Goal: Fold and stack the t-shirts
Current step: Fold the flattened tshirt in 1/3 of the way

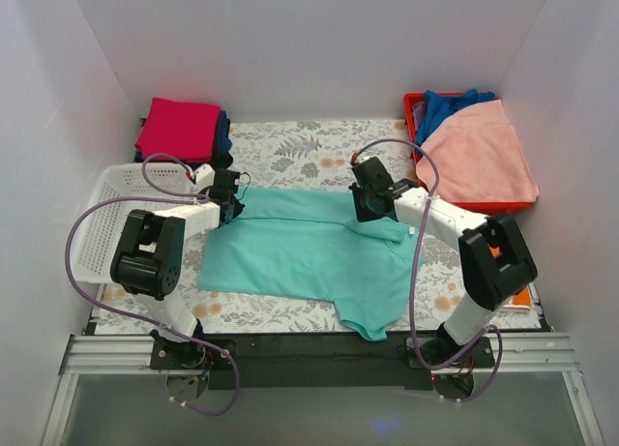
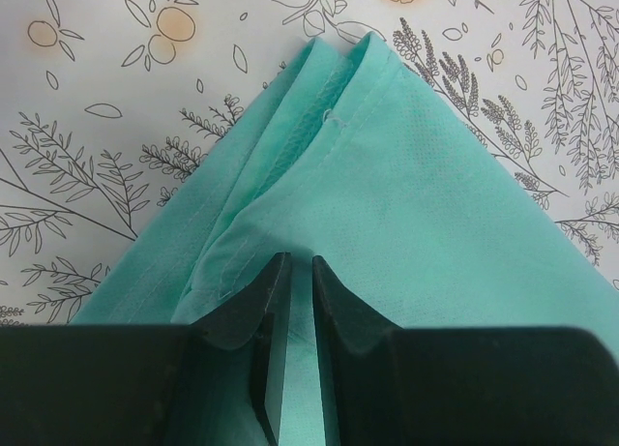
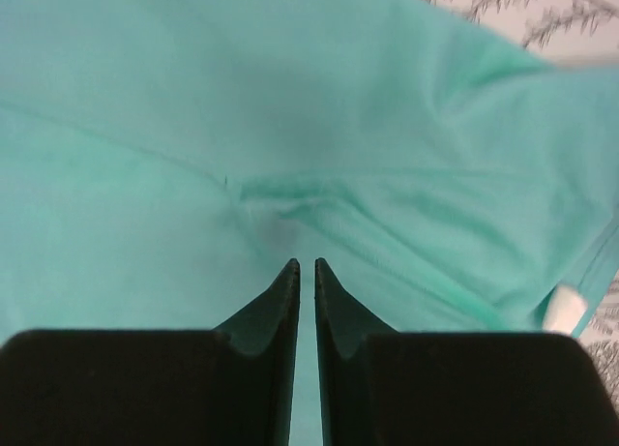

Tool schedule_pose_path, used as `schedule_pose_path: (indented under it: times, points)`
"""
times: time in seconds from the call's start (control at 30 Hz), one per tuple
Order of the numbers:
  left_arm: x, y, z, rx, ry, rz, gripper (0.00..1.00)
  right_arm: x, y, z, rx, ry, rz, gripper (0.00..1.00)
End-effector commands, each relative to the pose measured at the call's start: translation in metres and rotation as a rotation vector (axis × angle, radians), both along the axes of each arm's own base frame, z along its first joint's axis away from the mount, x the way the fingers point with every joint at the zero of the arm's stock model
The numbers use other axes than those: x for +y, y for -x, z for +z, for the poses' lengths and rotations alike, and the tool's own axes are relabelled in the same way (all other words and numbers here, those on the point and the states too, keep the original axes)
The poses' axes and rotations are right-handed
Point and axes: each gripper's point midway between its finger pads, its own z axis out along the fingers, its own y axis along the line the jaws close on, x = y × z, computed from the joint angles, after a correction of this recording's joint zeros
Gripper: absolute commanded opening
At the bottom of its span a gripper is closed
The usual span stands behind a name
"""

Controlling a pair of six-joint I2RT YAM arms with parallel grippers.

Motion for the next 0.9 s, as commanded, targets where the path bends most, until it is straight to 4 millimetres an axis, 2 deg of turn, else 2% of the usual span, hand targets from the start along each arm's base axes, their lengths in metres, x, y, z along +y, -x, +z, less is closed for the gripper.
schedule_pose_path:
  times: [0.0,0.03,0.07,0.1,0.17,0.2,0.3,0.37,0.57,0.7,0.87]
  points:
    - [0.005,0.038,-0.038,0.170,-0.016,-0.015,0.14,0.005,-0.043,-0.007,-0.024,0.063,-0.013,0.17]
    - [0.005,0.038,-0.039,0.172,-0.015,-0.015,0.14,0.010,-0.053,-0.004,-0.032,0.059,-0.012,0.17]
    - [0.005,0.038,-0.039,0.172,-0.014,-0.015,0.14,0.009,-0.055,-0.010,-0.015,0.066,-0.016,0.17]
    - [0.005,0.039,-0.040,0.174,-0.016,-0.019,0.14,0.011,-0.057,-0.025,0.015,0.080,-0.015,0.17]
    - [0.005,0.039,-0.040,0.176,-0.017,-0.018,0.14,0.013,-0.063,-0.032,0.025,0.089,-0.018,0.17]
    - [0.006,0.039,-0.039,0.174,-0.018,-0.017,0.14,0.013,-0.062,-0.043,0.048,0.100,-0.016,0.16]
    - [0.007,0.041,-0.040,0.177,-0.023,-0.018,0.14,0.013,-0.059,-0.057,0.083,0.109,-0.016,0.15]
    - [0.007,0.041,-0.039,0.174,-0.026,-0.018,0.14,0.014,-0.054,-0.059,0.099,0.103,-0.013,0.14]
    - [0.009,0.041,-0.039,0.173,-0.034,-0.016,0.14,0.013,-0.028,-0.052,0.101,0.080,-0.008,0.13]
    - [0.009,0.042,-0.040,0.176,-0.034,-0.014,0.14,0.014,-0.015,-0.038,0.081,0.061,0.007,0.13]
    - [0.008,0.042,-0.040,0.176,-0.031,-0.014,0.14,0.012,0.005,-0.034,0.083,0.058,0.020,0.13]
